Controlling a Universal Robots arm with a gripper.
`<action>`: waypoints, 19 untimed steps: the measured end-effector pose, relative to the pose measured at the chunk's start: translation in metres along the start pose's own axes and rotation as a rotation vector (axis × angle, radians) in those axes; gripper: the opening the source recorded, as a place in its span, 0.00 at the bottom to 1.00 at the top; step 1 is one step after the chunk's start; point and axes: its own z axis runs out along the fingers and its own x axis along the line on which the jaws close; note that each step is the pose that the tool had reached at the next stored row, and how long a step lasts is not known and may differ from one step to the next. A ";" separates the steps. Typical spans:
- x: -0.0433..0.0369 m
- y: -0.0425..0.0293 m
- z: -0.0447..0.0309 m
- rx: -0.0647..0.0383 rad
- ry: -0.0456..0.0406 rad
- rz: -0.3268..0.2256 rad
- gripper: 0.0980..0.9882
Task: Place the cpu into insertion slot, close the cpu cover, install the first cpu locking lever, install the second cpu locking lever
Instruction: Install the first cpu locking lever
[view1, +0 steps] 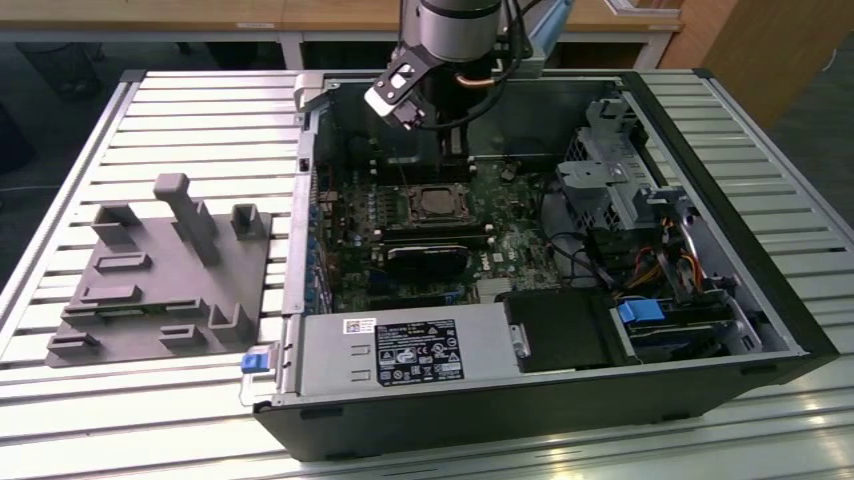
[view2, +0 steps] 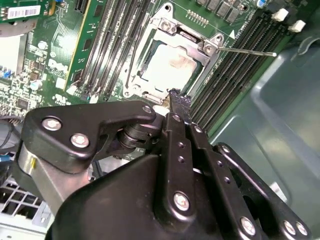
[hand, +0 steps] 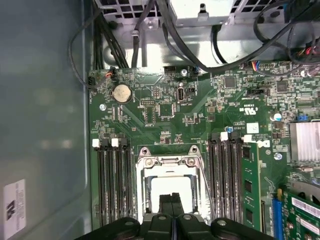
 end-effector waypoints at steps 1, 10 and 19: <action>0.0001 0.0001 -0.0019 0.000 -0.0001 0.000 0.01; 0.0006 0.0006 -0.0151 0.000 -0.0001 0.000 0.01; 0.0007 0.0006 -0.0158 0.002 0.0016 -0.043 0.01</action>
